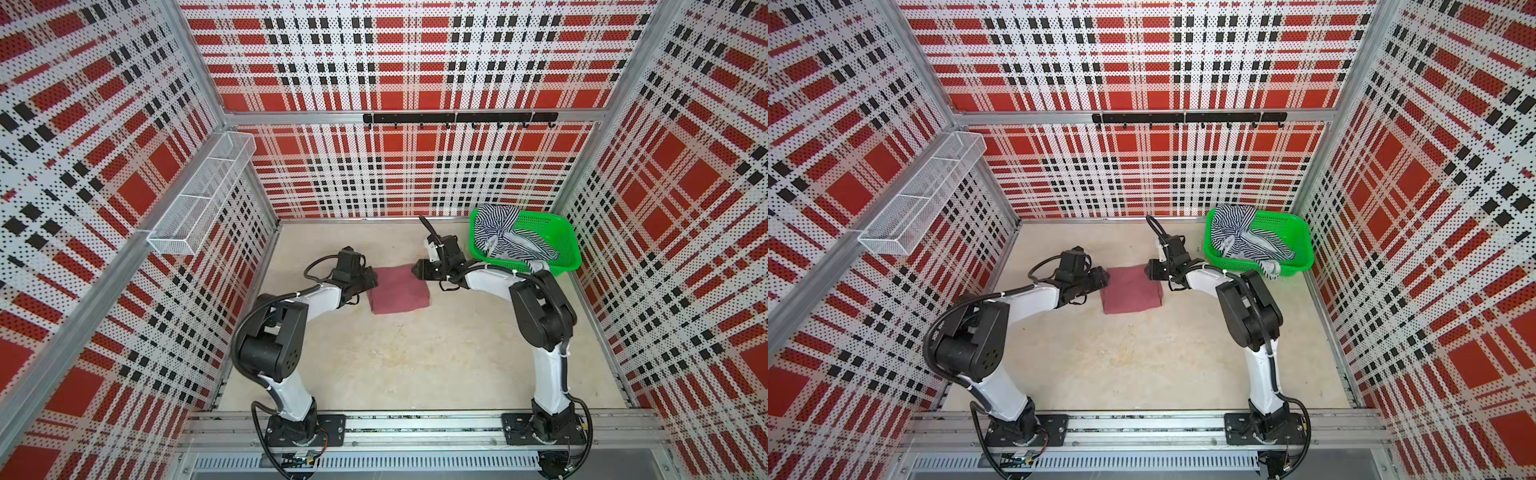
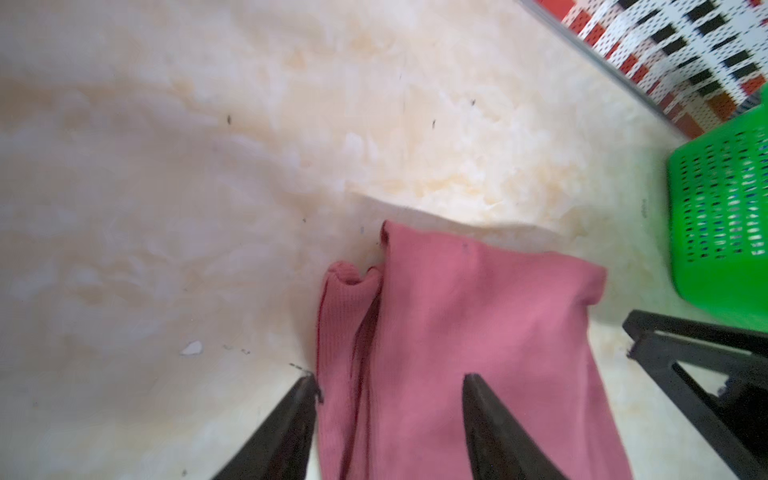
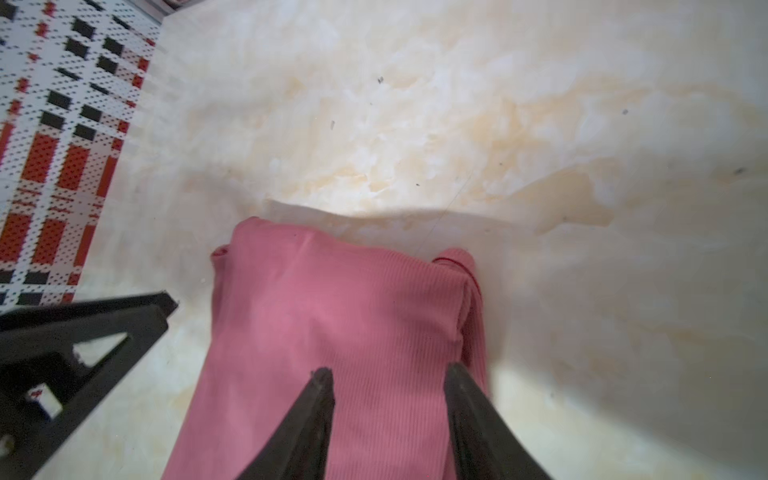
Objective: Fold and stack the tank tops
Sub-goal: 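Fold the pink tank top's near edge away from the robot with both grippers, then drag the pink top to the far corner with left gripper while right reaches basket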
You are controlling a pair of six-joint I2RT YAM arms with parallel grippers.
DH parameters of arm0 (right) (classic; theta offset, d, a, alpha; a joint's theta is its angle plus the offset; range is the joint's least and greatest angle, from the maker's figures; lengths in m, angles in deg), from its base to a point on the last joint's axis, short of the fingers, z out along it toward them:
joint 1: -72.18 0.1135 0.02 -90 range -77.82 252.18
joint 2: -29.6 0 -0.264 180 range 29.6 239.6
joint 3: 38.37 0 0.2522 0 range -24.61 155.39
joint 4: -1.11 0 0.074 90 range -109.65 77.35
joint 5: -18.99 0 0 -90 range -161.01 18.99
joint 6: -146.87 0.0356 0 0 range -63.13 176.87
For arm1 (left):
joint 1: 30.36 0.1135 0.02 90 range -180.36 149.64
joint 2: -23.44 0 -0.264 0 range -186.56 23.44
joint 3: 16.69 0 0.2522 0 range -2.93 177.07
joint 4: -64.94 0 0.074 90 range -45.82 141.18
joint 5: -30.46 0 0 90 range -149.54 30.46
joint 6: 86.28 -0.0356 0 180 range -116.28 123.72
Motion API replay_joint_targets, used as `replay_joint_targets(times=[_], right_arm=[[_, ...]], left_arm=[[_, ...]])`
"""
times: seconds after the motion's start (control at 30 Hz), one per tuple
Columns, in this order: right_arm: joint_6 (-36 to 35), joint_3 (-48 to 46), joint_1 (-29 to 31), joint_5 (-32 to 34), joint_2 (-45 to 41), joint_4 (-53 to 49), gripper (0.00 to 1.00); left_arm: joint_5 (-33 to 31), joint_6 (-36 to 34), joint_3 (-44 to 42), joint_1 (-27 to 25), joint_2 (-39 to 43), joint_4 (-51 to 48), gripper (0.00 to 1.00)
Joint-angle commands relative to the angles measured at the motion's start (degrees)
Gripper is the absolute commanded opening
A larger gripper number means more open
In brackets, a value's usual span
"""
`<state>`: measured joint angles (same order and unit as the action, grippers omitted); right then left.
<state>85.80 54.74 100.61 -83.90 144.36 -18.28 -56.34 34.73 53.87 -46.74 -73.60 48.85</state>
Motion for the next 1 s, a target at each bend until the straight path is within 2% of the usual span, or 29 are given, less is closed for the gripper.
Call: replay_joint_targets(times=[0.0, 0.17, 0.3, 0.47, 0.57, 0.73, 0.97], right_arm=[[-3.6, -3.0, -1.4, 3.0, -9.0, -4.8, 0.54], [-4.4, -9.3, -3.5, 7.2, -16.0, -6.9, 0.59], [-5.9, -12.2, -4.8, 8.5, -21.1, -7.3, 0.68], [-8.4, -13.8, -5.8, 10.0, -25.5, -7.2, 0.77], [-9.1, -14.7, -6.5, 9.3, -27.0, -6.3, 0.78], [-9.1, -16.0, -7.0, 8.2, -28.5, -5.3, 0.78], [-10.1, -18.2, -7.8, 7.8, -31.2, -3.1, 0.78]], left_arm=[[-5.8, -2.9, 5.3, -1.4, 4.3, -10.1, 0.65], [-8.6, 0.4, 9.8, -8.7, 2.4, -16.1, 0.70], [-9.9, 3.4, 12.0, -14.6, -2.2, -17.2, 0.70], [-9.7, 3.7, 14.1, -17.4, -8.9, -18.0, 0.69], [-10.3, 1.3, 15.7, -17.0, -12.9, -19.2, 0.68], [-12.5, -6.8, 20.3, -14.1, -19.1, -25.9, 0.66], [-20.1, -22.5, 22.4, -6.7, -22.3, -32.6, 0.64]])
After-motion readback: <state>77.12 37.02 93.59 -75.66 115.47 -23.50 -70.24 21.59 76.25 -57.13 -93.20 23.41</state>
